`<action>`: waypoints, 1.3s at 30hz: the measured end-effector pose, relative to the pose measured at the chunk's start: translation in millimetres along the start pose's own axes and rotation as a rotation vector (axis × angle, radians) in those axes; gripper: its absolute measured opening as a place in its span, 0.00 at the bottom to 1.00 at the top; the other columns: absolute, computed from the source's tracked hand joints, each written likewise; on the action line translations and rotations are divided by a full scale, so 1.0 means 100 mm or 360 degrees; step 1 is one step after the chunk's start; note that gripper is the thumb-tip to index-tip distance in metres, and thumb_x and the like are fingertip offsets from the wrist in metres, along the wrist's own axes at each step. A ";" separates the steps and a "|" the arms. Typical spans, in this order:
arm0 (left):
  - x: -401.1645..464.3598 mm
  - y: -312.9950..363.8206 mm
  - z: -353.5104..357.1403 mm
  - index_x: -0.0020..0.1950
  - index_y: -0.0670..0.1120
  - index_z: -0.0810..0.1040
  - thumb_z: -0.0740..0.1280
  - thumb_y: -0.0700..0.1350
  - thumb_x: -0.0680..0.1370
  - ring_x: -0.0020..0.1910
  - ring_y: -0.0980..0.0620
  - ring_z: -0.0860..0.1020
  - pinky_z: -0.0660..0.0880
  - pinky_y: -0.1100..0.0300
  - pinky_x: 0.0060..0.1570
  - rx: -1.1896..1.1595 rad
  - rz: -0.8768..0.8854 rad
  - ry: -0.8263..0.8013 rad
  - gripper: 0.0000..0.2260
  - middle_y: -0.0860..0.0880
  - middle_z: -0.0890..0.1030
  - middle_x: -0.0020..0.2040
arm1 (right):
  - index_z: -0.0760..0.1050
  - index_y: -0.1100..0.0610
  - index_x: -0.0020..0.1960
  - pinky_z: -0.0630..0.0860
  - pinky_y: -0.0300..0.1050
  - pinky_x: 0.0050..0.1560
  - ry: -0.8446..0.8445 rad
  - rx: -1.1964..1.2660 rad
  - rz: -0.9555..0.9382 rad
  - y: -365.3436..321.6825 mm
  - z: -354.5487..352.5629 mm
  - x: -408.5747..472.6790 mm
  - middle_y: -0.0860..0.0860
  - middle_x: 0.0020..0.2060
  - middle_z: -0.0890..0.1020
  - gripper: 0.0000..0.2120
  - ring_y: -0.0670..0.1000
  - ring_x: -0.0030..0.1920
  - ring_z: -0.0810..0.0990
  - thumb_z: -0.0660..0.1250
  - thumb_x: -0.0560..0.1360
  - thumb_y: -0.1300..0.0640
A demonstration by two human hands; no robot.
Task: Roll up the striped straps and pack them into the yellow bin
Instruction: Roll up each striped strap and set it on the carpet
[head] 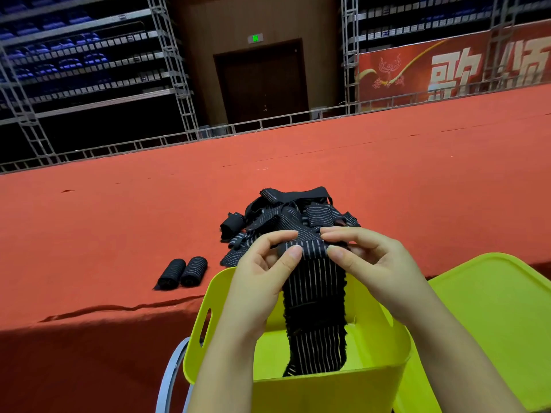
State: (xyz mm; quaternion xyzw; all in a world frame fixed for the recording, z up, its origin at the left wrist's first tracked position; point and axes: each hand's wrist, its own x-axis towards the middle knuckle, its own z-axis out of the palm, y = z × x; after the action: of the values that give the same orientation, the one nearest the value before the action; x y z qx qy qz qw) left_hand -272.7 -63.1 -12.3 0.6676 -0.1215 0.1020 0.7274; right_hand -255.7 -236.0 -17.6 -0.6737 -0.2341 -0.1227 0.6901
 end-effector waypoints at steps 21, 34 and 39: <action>-0.03 0.02 0.01 0.56 0.50 0.78 0.75 0.43 0.70 0.48 0.52 0.82 0.77 0.55 0.47 -0.0064 -0.0090 -0.0081 0.16 0.50 0.85 0.45 | 0.80 0.48 0.45 0.78 0.46 0.52 0.0172 0.0075 -0.0080 0.03 0.01 -0.04 0.52 0.46 0.84 0.16 0.49 0.48 0.82 0.71 0.71 0.70; -0.03 0.00 0.02 0.47 0.54 0.83 0.74 0.47 0.71 0.43 0.54 0.80 0.74 0.54 0.47 -0.0090 0.0017 -0.0008 0.06 0.52 0.83 0.40 | 0.80 0.50 0.41 0.76 0.35 0.48 0.0023 0.0107 -0.0104 0.01 -0.01 -0.07 0.50 0.53 0.82 0.11 0.44 0.56 0.80 0.76 0.66 0.65; -0.01 -0.02 0.00 0.56 0.48 0.79 0.70 0.41 0.70 0.51 0.49 0.82 0.77 0.57 0.50 -0.0118 0.0055 -0.0064 0.15 0.46 0.85 0.49 | 0.79 0.49 0.55 0.77 0.37 0.45 -0.0007 0.0240 0.0138 0.03 -0.01 -0.06 0.47 0.51 0.83 0.13 0.44 0.48 0.82 0.71 0.71 0.53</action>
State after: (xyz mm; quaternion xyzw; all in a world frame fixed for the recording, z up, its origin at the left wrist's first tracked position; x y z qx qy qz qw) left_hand -272.6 -62.8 -14.7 0.6399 -0.1512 0.0963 0.7473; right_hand -258.9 -237.6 -23.1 -0.6297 -0.2149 -0.0732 0.7429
